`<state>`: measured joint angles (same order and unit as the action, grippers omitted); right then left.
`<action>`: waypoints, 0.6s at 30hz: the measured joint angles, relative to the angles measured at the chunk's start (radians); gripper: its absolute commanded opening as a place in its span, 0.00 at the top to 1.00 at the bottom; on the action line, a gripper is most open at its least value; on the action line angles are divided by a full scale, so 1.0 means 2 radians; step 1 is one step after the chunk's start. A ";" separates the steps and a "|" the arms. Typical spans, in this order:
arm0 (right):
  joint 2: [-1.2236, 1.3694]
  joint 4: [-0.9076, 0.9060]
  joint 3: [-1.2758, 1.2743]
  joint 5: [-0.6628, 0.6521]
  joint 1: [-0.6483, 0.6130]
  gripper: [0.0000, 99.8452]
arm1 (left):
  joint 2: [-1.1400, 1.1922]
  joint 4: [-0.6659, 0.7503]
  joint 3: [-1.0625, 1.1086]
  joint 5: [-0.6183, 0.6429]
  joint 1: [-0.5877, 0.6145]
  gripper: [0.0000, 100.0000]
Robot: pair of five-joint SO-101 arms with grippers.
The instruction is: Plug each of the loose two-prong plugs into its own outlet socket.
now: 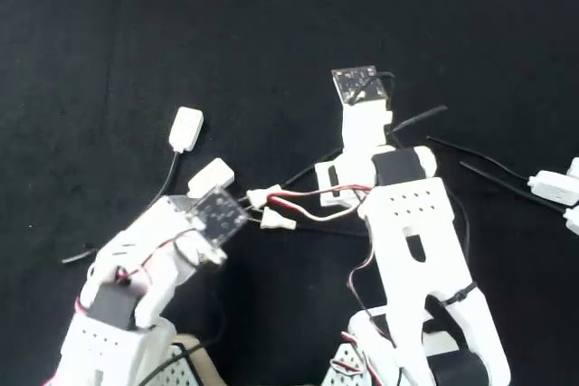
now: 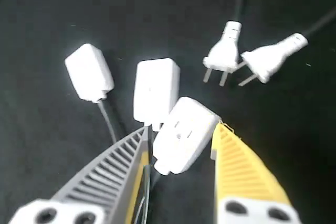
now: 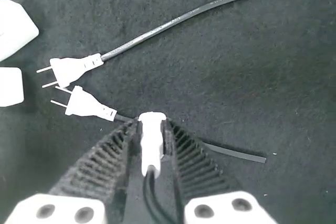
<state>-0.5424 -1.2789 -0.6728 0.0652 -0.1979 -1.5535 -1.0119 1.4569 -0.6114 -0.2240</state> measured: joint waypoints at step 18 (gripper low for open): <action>0.000 0.000 0.000 0.000 -0.001 0.99 | 0.556 0.108 -0.213 -0.166 0.040 0.80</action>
<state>-0.5424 -1.2789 -0.6728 0.0652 -0.1995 -0.4411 -0.7956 1.0319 -0.9429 -0.1442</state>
